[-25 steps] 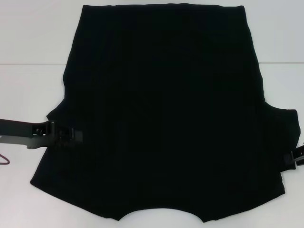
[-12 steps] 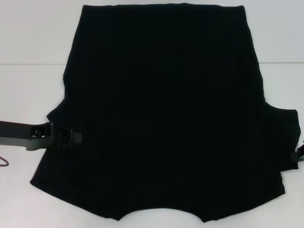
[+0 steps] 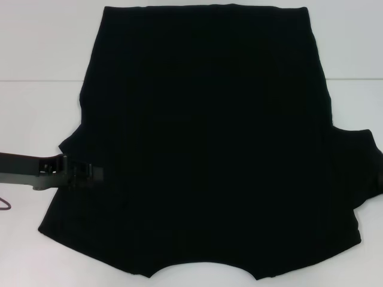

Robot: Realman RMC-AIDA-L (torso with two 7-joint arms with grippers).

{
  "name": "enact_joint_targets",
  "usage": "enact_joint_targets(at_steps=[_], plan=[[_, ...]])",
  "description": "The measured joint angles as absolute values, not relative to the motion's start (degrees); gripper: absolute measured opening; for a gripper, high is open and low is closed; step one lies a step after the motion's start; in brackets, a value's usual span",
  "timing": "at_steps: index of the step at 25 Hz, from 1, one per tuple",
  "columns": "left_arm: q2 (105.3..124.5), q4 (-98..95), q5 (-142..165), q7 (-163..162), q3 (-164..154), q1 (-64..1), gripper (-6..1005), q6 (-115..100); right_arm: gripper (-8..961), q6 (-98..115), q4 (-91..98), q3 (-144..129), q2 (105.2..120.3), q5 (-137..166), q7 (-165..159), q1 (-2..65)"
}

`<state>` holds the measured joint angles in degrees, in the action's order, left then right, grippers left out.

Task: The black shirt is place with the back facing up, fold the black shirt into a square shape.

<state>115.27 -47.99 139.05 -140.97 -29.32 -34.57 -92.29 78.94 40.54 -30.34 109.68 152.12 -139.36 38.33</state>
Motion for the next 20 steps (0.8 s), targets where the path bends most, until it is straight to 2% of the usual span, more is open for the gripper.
enact_joint_targets(at_steps=[6,20], plan=[[115.32,-47.99,139.00,-140.98,-28.90,-34.44,331,-92.37,0,78.83,41.78,-28.50,108.34,147.20,-137.28,36.61],[115.05,-47.99,138.08,-140.98,-28.73,-34.56,331,-92.34,1,80.76,42.31,-24.79,107.89,141.77,-129.96,35.47]])
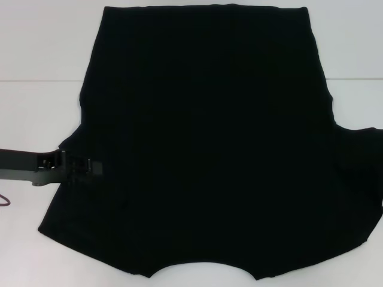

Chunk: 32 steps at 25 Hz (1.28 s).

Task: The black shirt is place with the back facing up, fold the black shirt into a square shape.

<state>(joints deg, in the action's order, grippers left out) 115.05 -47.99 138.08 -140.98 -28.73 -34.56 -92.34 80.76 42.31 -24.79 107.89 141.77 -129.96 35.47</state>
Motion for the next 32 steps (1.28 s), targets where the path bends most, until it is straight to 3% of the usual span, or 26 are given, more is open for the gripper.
enact_joint_targets(at_steps=[21,28,32], plan=[[115.05,-47.99,135.37,-141.44,-28.71,-34.33,331,-93.52,0,75.39,42.45,-41.57,109.08,142.25,-122.38,39.41],[115.04,-47.99,135.00,-141.23,-27.35,-34.15,332,-93.87,0,75.38,42.72,-38.88,108.07,142.30,-123.81,38.54],[114.98,-47.99,135.00,-141.20,-27.32,-34.10,332,-93.94,0,75.35,44.42,-38.42,108.23,142.27,-123.41,38.83]])
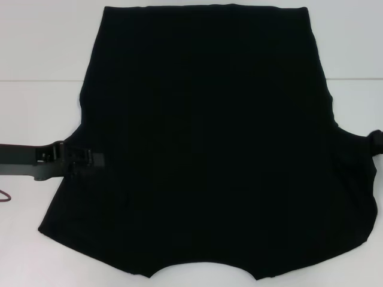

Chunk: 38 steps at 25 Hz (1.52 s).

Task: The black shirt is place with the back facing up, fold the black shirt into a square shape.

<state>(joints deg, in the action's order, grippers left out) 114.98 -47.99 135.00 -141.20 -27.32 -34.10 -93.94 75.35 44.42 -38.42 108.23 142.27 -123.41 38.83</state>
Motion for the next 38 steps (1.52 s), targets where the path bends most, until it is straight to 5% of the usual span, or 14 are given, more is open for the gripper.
enact_joint_targets(at_steps=[30,38], plan=[[115.31,-47.28,134.56,-141.25,-27.33,-33.79,332,-94.04,0,75.42,47.53,-32.71,107.42,145.93,-126.83,36.58],[115.40,-47.29,134.56,-141.16,-27.32,-33.75,332,-94.00,0,75.44,47.55,-33.09,108.27,145.49,-125.48,38.58]])
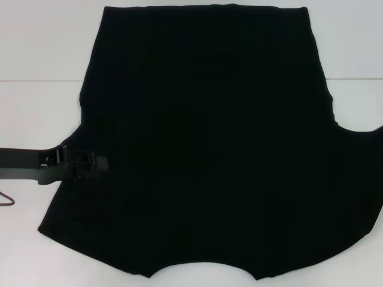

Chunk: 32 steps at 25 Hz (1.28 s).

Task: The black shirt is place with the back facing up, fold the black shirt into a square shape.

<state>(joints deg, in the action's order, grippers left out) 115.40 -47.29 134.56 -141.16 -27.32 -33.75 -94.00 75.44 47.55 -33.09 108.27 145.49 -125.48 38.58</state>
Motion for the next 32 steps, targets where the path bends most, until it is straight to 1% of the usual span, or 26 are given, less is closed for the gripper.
enact_joint_targets(at_steps=[4,8,13,19,23,30,32], plan=[[115.40,-47.28,134.49,-141.18,-27.33,-33.76,332,-93.95,1,75.88,47.55,-34.15,108.89,145.74,-122.11,40.95],[115.40,-47.29,133.85,-141.23,-27.33,-33.73,332,-93.95,1,75.66,47.55,-38.52,108.96,145.92,-121.66,42.54],[115.40,-47.29,133.68,-141.27,-27.33,-33.72,333,-93.89,1,75.34,47.55,-43.82,109.05,145.95,-121.27,43.50],[115.40,-47.29,133.64,-141.28,-27.33,-33.73,333,-93.52,0,73.95,47.55,-51.94,109.61,145.99,-120.82,43.73],[115.40,-47.29,133.60,-141.25,-27.33,-33.75,333,-93.46,1,73.40,47.54,-54.57,110.46,145.99,-117.25,43.98],[115.40,-47.29,133.18,-141.31,-27.33,-33.73,333,-93.44,0,74.96,49.89,-55.36,113.16,145.99,-107.99,44.32],[115.41,-47.29,133.14,-141.32,-27.33,-33.69,333,-93.45,0,75.22,50.47,-56.59,113.37,145.98,-107.65,44.34]])
